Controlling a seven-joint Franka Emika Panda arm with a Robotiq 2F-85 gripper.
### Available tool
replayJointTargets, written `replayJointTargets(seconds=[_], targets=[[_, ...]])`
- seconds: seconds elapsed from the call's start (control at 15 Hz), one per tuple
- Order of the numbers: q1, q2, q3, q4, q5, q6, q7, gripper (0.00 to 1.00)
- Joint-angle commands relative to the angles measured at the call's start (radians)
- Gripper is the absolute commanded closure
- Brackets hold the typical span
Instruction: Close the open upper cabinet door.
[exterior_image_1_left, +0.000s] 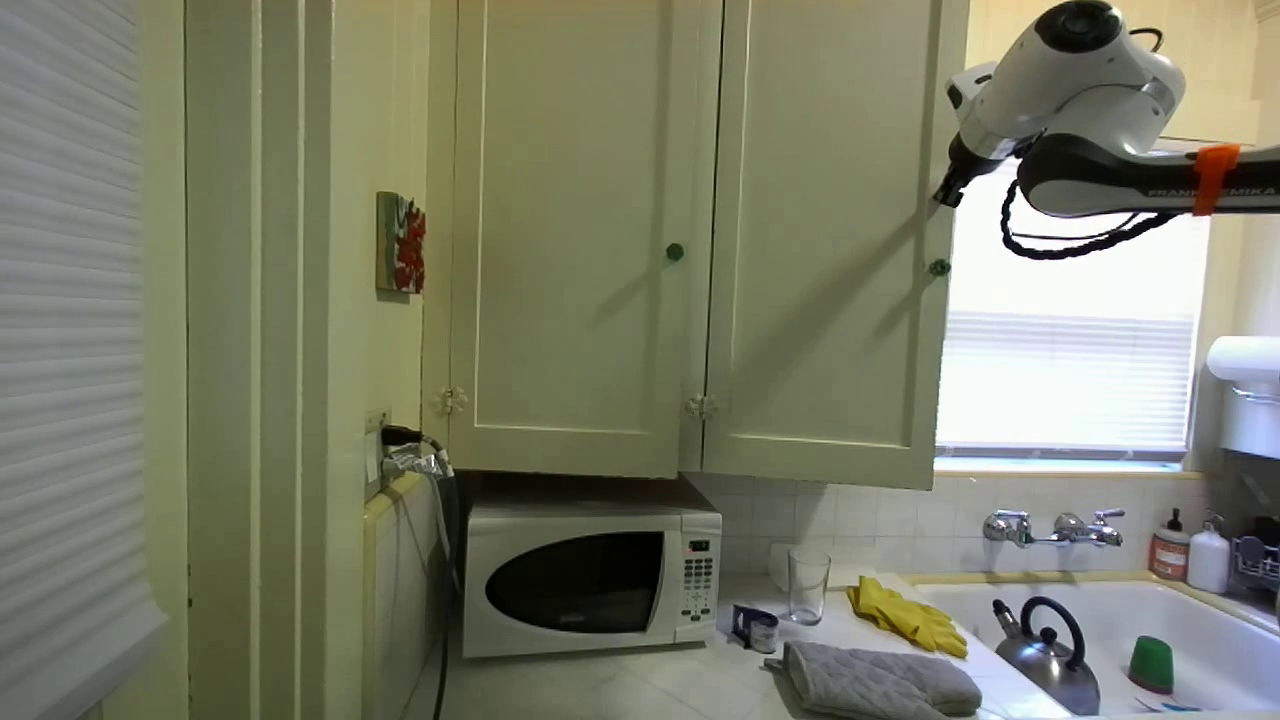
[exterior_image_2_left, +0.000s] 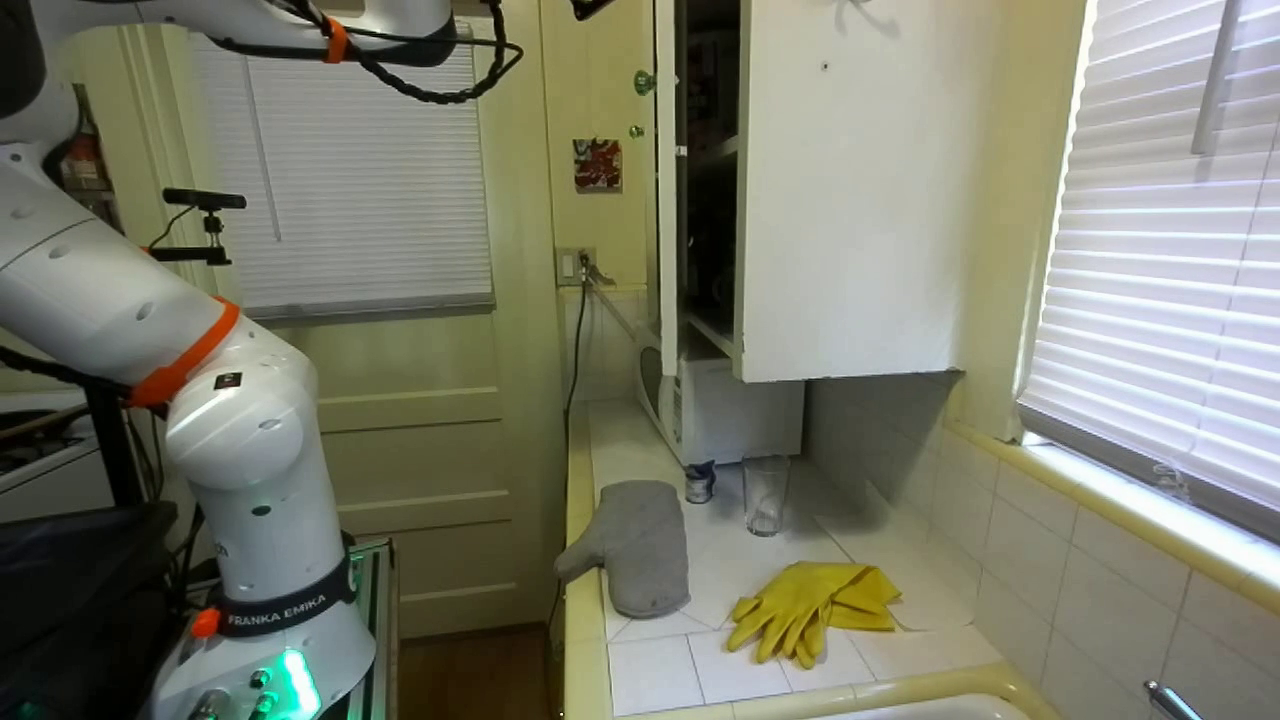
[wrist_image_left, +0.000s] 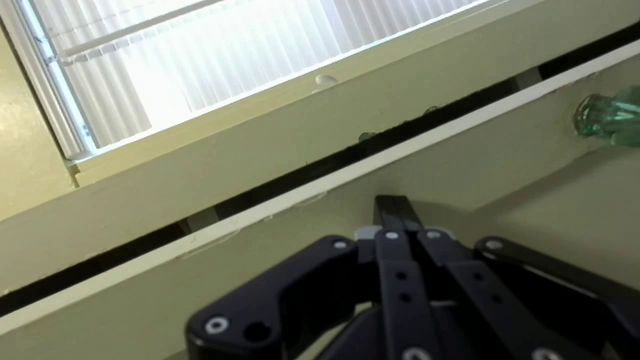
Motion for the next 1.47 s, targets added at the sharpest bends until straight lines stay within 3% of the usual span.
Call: replayJointTargets(seconds=[0.0, 0.47, 1.4], targets=[[-0.019, 0.009, -0.014, -0.039, -0.074, 0.075, 0.092, 1.00], [-0.033, 0.043, -0.065, -0.075, -0.140, 0.200, 0.169, 1.00], [-0.044, 0.113, -0.147, -0.079, -0.112, 0.362, 0.134, 1.00]])
